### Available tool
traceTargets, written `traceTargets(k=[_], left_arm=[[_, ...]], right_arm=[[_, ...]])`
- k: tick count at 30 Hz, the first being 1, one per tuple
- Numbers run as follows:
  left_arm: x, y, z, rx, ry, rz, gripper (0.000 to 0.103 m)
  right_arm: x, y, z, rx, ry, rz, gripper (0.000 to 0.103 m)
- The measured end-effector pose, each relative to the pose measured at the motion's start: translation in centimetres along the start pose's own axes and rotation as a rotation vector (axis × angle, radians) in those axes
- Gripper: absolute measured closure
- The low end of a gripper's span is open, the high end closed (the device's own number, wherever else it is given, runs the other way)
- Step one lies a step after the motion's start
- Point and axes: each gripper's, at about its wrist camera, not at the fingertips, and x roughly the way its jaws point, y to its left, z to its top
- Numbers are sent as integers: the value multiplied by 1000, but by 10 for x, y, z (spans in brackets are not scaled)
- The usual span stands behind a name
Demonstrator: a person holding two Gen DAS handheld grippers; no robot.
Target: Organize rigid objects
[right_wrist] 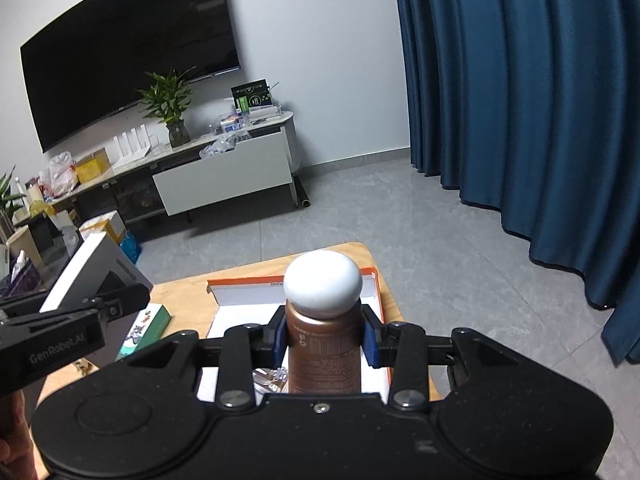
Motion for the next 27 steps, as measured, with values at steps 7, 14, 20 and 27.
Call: traceTargets(k=[7, 14, 20, 27], left_arm=[[5, 0, 7, -17, 8, 26, 76], [9, -1, 7, -30, 34, 41, 76], [10, 3, 8, -46, 48, 50, 76], [11, 2, 10, -51, 52, 49, 76]], right_arm=[[10, 4, 4, -21, 26, -3, 58], [19, 10, 4, -42, 40, 0, 58], [26, 7, 3, -48, 56, 10, 58], [28, 7, 4, -53, 60, 9, 58]])
